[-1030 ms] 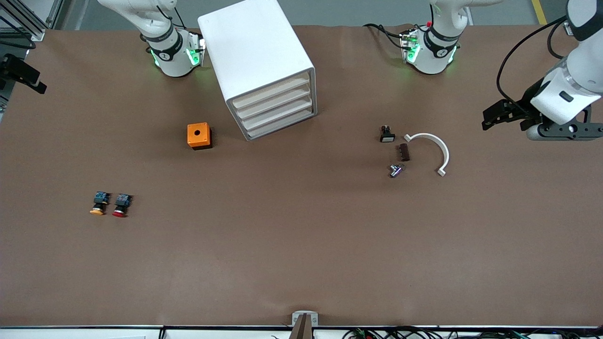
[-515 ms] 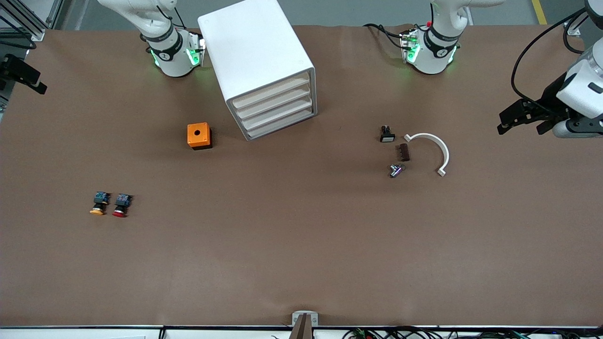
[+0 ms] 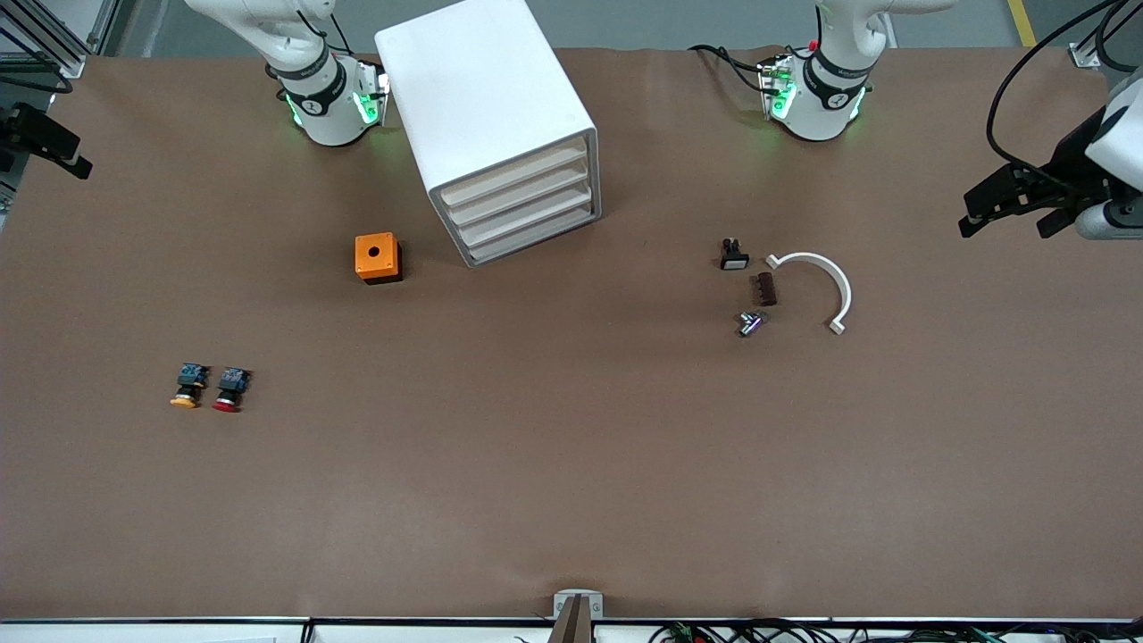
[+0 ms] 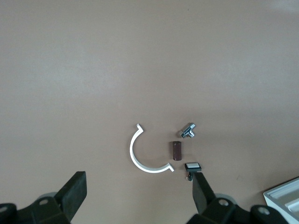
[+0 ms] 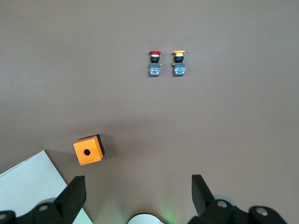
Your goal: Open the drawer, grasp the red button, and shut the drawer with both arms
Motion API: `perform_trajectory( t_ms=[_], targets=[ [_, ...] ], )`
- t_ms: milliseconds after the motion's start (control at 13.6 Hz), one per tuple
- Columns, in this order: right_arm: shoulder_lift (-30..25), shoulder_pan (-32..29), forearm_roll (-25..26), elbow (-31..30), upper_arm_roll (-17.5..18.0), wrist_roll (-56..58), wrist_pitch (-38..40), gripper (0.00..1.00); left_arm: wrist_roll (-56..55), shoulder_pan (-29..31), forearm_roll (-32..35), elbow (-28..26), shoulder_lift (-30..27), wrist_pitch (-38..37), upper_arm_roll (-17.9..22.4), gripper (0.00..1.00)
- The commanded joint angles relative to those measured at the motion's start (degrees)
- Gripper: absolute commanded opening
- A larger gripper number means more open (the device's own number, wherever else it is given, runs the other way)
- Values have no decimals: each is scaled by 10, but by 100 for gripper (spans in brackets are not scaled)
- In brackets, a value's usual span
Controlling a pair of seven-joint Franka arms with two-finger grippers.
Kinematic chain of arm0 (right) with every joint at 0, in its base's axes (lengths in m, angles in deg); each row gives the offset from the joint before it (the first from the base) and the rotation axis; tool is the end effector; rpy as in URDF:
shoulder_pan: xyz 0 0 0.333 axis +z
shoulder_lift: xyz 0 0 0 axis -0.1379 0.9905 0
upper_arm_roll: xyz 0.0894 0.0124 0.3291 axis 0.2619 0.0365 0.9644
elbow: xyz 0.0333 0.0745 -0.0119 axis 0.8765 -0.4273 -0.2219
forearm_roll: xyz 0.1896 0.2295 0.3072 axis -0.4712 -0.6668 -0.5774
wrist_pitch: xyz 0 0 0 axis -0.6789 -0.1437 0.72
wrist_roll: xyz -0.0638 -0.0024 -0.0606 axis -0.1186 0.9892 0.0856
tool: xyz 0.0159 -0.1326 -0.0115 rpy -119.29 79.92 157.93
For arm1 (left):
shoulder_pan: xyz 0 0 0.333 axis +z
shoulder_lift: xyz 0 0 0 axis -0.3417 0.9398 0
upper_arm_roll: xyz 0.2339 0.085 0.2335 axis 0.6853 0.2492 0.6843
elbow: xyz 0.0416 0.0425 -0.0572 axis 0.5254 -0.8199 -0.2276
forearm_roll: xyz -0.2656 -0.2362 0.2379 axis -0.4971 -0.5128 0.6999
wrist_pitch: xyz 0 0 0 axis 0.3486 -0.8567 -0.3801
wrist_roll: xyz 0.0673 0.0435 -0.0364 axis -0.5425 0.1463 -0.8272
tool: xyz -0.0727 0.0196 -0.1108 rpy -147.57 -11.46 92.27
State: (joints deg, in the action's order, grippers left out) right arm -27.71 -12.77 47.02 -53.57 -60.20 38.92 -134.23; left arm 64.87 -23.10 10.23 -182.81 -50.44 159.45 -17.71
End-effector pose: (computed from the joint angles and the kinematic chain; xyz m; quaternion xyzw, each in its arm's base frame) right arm 0.5004 -0.0758 0.6564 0.9983 -0.0570 -0.0124 0.0011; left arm 0.5725 -0.0339 0.6326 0.9994 0.0059 0.0182 0.0304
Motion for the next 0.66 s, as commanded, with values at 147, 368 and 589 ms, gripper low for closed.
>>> perform_trajectory(
  t_ms=[147, 368, 589],
  targets=[
    [4, -1, -4, 9, 1, -2, 0, 100, 5, -8, 12, 30, 20, -19, 7, 100],
    [4, -3, -3, 8, 1, -2, -2, 100, 4, -8, 12, 30, 21, -24, 7, 100],
    [4, 0, -3, 9, 1, -2, -5, 100, 4, -8, 12, 30, 21, -24, 7, 100]
  ],
)
